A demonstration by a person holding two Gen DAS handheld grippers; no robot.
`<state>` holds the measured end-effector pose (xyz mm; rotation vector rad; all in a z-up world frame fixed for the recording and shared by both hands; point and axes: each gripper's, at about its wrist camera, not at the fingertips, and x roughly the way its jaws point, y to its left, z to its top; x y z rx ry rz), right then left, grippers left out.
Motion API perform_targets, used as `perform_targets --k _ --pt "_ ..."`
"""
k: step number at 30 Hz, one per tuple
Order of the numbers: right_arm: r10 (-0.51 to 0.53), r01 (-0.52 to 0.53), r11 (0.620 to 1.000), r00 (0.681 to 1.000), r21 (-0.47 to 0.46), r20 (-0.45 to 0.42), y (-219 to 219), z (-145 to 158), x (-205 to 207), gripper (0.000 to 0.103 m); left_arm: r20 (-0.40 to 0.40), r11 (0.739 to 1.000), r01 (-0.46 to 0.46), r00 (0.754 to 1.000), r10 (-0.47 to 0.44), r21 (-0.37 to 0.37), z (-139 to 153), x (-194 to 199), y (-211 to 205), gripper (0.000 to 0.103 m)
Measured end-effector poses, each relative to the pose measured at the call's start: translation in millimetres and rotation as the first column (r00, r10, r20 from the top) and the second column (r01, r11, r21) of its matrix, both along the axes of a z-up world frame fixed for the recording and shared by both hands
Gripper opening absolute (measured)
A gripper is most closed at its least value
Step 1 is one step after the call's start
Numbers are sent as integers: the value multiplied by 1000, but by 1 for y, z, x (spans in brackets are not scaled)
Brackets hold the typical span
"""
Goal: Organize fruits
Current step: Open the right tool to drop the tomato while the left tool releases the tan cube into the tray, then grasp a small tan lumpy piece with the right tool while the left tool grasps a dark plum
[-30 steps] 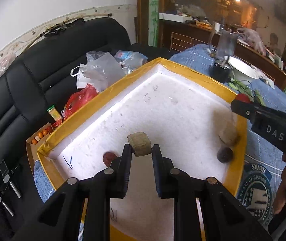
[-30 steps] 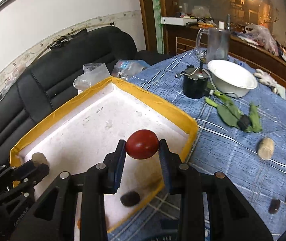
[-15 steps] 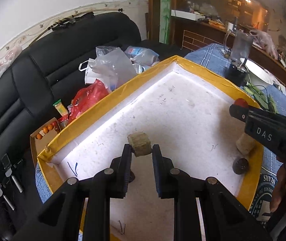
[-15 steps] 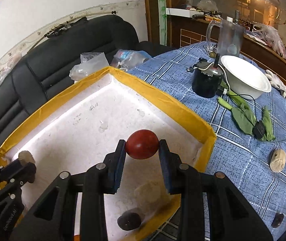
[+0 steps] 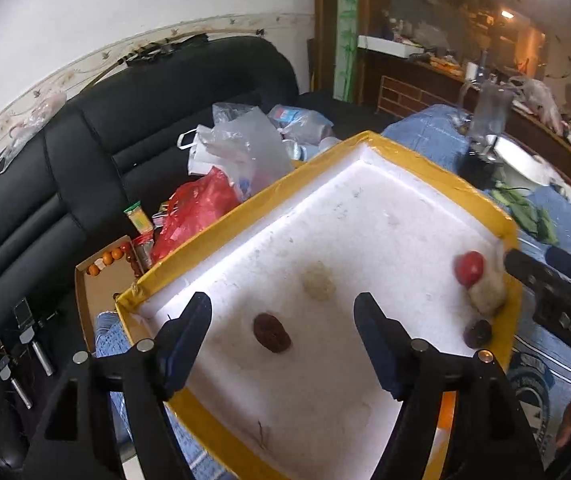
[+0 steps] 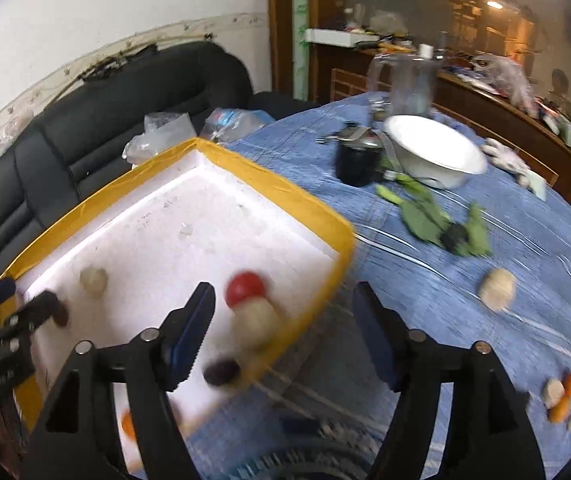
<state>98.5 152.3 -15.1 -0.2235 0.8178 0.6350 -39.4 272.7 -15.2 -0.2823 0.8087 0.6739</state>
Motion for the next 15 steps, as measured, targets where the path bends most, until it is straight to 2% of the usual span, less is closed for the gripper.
perform_targets --k 3,8,12,15 --pt "-53 53 998 999 32 3 -44 7 -16 74 45 1000 11 999 -11 0 6 -6 -12 79" --pt "-185 183 979 983 94 15 -134 8 -44 74 95 995 101 990 -101 6 11 0 -52 79" --pt "-318 316 944 948 94 2 -211 -5 -55 74 83 980 195 977 -197 30 10 13 -90 79" --pt "-429 429 901 903 67 -13 -269 -20 -52 74 55 961 270 960 -273 58 4 25 -121 79"
